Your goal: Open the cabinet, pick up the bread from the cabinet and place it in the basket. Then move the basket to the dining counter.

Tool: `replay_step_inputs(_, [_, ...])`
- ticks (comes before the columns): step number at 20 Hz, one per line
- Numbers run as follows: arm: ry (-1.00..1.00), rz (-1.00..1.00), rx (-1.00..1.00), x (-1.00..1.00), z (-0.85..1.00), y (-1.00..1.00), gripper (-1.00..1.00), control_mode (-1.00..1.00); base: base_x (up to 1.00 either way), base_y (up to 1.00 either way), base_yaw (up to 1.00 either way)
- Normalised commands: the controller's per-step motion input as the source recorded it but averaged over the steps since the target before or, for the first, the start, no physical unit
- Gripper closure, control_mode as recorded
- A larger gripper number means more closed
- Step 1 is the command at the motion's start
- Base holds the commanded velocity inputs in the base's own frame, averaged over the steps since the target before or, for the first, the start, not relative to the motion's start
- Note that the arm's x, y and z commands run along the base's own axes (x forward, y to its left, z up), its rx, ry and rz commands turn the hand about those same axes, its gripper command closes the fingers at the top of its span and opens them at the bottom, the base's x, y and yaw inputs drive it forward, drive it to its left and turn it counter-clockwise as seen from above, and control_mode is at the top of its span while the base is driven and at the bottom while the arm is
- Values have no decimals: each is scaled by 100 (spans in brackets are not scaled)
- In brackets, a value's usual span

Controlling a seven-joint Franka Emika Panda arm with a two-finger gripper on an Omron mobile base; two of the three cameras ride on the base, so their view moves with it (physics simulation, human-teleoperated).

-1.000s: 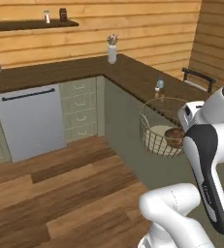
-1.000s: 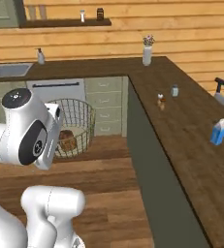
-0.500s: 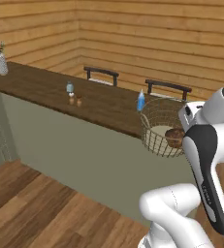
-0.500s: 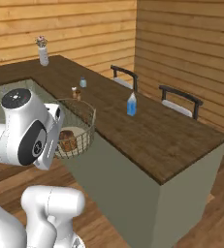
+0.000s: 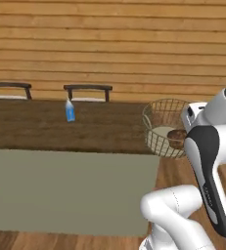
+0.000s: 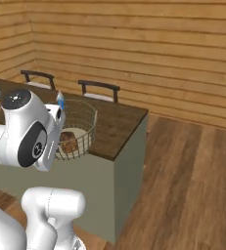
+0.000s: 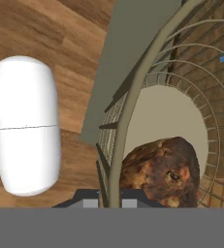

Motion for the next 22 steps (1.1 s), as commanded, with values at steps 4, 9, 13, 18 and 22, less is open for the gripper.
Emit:
replay_step_inputs(4, [0, 0, 0, 0, 0, 0, 100, 100, 16, 28, -59])
replay_step_inputs(9, [0, 0, 0, 0, 0, 0, 100, 100, 44, 59, -24])
replay_step_inputs(13, [0, 0, 0, 0, 0, 0, 100, 100, 22, 70, -22])
replay_step_inputs(18, [0, 0, 0, 0, 0, 0, 100, 100, 17, 69, -24])
replay_step_inputs(22, [0, 0, 0, 0, 0, 0, 100, 100, 28, 68, -19])
